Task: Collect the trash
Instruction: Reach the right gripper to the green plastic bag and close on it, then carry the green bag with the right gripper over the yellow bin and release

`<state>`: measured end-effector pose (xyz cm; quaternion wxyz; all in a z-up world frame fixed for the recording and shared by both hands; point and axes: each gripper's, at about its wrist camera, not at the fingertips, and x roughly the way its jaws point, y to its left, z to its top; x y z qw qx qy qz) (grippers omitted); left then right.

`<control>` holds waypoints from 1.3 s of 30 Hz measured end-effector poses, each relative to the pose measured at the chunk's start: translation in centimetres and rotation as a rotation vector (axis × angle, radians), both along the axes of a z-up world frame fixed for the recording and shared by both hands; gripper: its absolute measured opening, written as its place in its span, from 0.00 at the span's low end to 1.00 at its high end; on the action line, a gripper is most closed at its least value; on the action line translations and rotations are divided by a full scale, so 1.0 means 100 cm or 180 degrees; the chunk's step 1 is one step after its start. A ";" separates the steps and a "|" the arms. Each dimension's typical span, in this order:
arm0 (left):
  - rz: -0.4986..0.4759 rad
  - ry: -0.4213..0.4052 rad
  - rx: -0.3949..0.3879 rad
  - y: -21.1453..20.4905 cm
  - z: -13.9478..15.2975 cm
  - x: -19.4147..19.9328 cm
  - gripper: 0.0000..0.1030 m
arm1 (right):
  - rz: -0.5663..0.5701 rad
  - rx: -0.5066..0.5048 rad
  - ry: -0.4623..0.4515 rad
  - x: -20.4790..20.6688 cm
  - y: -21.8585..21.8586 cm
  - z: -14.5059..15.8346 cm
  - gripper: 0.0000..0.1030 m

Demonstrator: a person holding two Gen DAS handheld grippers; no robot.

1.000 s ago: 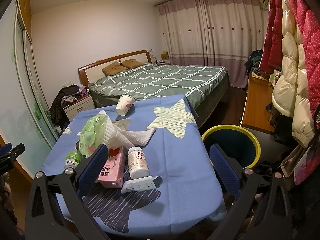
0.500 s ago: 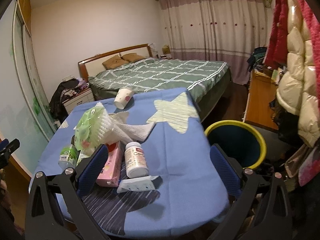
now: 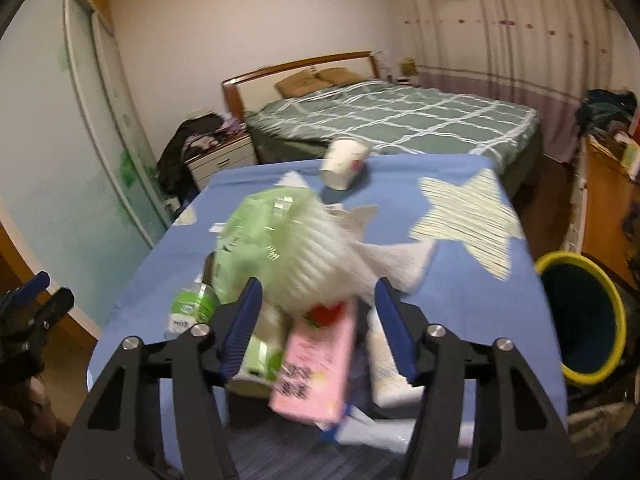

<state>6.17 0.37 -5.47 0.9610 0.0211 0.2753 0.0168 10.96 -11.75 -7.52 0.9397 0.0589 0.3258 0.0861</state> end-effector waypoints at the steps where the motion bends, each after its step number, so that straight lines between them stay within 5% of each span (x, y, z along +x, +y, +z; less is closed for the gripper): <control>1: 0.0007 -0.0001 -0.0002 0.002 -0.001 0.001 0.96 | 0.0041 -0.0003 0.0022 0.006 0.005 0.000 0.50; 10: 0.0017 0.0055 -0.0008 0.009 -0.012 0.015 0.96 | 0.0081 -0.0120 0.0230 0.054 0.039 -0.008 0.50; 11: 0.0012 0.0062 -0.0011 0.010 -0.013 0.016 0.96 | 0.0065 -0.0118 0.0262 0.057 0.040 -0.011 0.47; 12: 0.0005 0.0075 -0.0011 0.010 -0.015 0.018 0.96 | 0.0058 -0.0118 0.0278 0.060 0.042 -0.012 0.31; 15: -0.0004 0.0099 -0.0008 0.010 -0.019 0.021 0.96 | 0.0071 -0.0098 0.0259 0.061 0.045 -0.013 0.19; 27: -0.0048 0.0145 -0.0025 0.006 -0.026 0.022 0.96 | 0.0034 0.0122 -0.0298 0.023 0.028 0.042 0.07; 32: -0.0119 0.0186 -0.0004 -0.002 -0.029 0.023 0.96 | -0.0343 0.0160 -0.0413 0.011 -0.016 0.052 0.07; 39: -0.0195 0.0247 0.0023 -0.017 -0.036 0.026 0.96 | -0.1391 0.0131 -0.0340 -0.004 -0.128 0.032 0.07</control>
